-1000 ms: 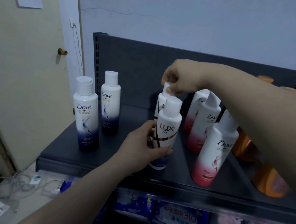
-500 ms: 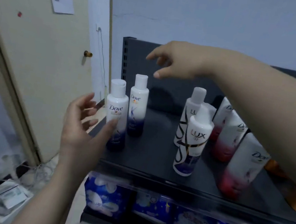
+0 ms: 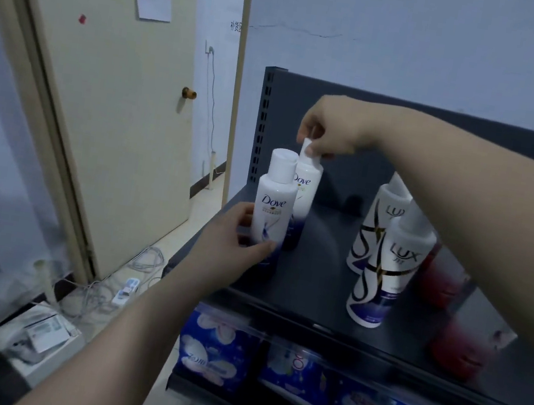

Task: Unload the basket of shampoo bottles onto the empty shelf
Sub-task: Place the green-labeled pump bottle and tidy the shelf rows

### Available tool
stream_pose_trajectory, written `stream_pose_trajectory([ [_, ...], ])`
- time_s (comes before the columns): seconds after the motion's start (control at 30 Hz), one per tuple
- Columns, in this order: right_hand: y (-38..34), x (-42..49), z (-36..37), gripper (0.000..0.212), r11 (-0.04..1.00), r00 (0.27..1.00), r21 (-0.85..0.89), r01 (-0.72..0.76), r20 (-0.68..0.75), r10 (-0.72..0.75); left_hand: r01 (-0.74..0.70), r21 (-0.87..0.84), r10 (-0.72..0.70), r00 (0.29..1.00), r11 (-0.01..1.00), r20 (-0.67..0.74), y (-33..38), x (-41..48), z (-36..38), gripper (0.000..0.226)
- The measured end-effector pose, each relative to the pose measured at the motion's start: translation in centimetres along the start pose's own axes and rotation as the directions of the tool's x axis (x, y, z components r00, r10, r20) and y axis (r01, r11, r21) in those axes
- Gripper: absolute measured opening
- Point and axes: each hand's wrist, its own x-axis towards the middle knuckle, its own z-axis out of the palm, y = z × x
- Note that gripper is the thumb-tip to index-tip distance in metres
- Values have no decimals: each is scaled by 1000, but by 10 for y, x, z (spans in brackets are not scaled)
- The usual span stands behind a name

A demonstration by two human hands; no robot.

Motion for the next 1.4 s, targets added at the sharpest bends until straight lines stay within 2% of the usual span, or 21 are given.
stream_pose_trajectory([
  [0.73, 8, -3, 5, 20, 998, 999, 55, -20, -37, 22, -27, -24, 29, 995, 999, 96, 7, -1, 20, 43],
  [0.87, 7, -5, 6, 27, 999, 998, 42, -27, -48, 29, -28, -34, 33, 991, 999, 127, 7, 1, 18, 42],
  [1.0, 6, -17, 1, 50, 999, 998, 8, -37, -41, 37, -15, -27, 19, 989, 1000, 144, 8, 1, 17, 46],
  [1.1, 7, -42, -19, 55, 998, 988, 32, -56, -145, 61, -44, -46, 48, 995, 998, 92, 9, 1, 16, 60],
  [1.23, 16, -102, -33, 58, 971, 907, 220, -94, -383, 175, -104, -43, 104, 994, 994, -17, 10, -1, 20, 76],
  [1.33, 10, -158, 3, 76, 861, 765, 504, -60, -531, 364, -105, -67, 104, 994, 992, -27, 8, -5, 29, 72],
  [1.4, 0, -185, 45, 90, 756, 654, 655, 0, -572, 495, -93, -79, 91, 995, 993, -33, 5, -5, 34, 69],
])
